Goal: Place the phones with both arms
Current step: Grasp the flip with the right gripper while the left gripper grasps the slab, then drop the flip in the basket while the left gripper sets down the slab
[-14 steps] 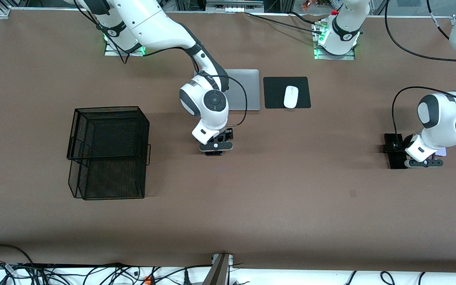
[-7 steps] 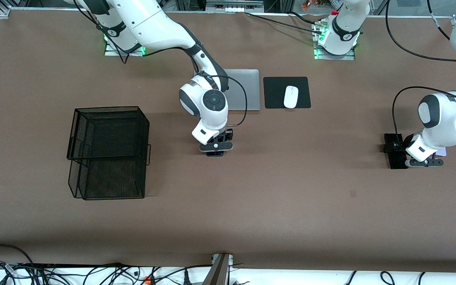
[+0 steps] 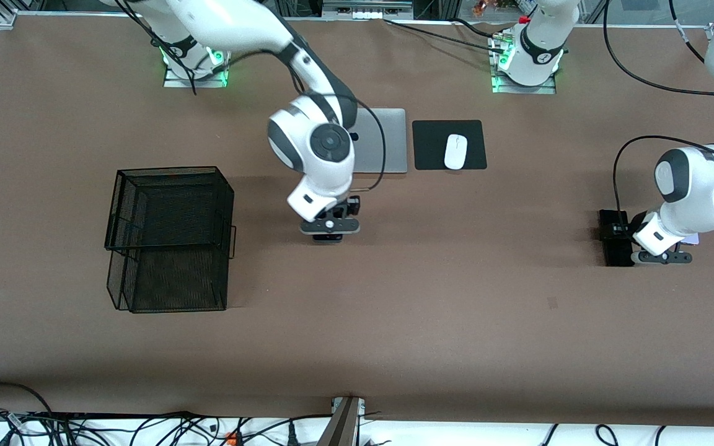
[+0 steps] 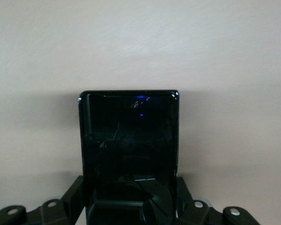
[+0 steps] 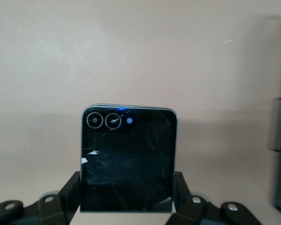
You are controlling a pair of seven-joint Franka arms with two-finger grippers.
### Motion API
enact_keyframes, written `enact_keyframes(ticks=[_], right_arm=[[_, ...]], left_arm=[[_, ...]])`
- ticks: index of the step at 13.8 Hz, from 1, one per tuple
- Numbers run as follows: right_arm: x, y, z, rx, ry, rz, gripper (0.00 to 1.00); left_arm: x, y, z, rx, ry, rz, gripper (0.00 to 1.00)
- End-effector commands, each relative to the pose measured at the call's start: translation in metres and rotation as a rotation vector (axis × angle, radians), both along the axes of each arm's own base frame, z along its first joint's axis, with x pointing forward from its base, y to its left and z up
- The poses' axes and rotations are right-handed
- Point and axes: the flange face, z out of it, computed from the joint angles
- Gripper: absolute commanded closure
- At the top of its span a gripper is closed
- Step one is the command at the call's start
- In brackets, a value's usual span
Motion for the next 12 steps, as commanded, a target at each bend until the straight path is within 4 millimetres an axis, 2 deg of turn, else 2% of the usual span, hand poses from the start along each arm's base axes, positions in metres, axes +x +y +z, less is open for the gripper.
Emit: enact_keyframes(ticks=[1, 2, 3, 4, 6, 7, 9, 10, 11, 12], right_arm=[[0.019, -0.087, 0.07, 0.02, 0.072, -0.002, 1.0], [0.021, -0.123, 0.083, 0.007, 0.088, 0.01, 1.0], [0.021, -0.163, 0.095, 0.0, 0.088, 0.007, 1.0], [0.018, -0.202, 0.098, -0.003, 0.091, 0.009, 1.0], [0.009, -0.281, 0.099, 0.016, 0.083, 0.045, 1.0], [0.003, -0.316, 0.094, 0.028, 0.079, 0.059, 1.0], [-0.008, -0.373, 0.061, 0.046, 0.059, 0.1, 1.0], [-0.012, -0.392, 0.044, 0.044, 0.054, 0.102, 1.0], [-0.015, -0.402, 0.026, 0.039, 0.045, 0.109, 1.0], [-0.016, -0.41, 0.012, 0.032, 0.031, 0.113, 1.0]], left_arm=[[0.031, -0.044, 0.071, -0.009, 0.07, -0.086, 0.66], [0.041, -0.07, 0.092, -0.028, 0.094, -0.109, 0.68], [0.05, -0.105, 0.107, -0.038, 0.1, -0.143, 0.68], [0.055, -0.142, 0.117, -0.035, 0.094, -0.162, 0.68], [0.055, -0.247, 0.132, -0.031, 0.071, -0.22, 0.68], [0.047, -0.304, 0.133, -0.029, 0.073, -0.222, 0.68], [0.018, -0.406, 0.1, -0.053, 0.131, -0.214, 0.68], [0.01, -0.447, 0.089, -0.076, 0.12, -0.197, 0.68], [0.012, -0.481, 0.088, -0.099, 0.08, -0.146, 0.68], [0.005, -0.514, 0.078, -0.115, 0.071, -0.096, 0.68]])
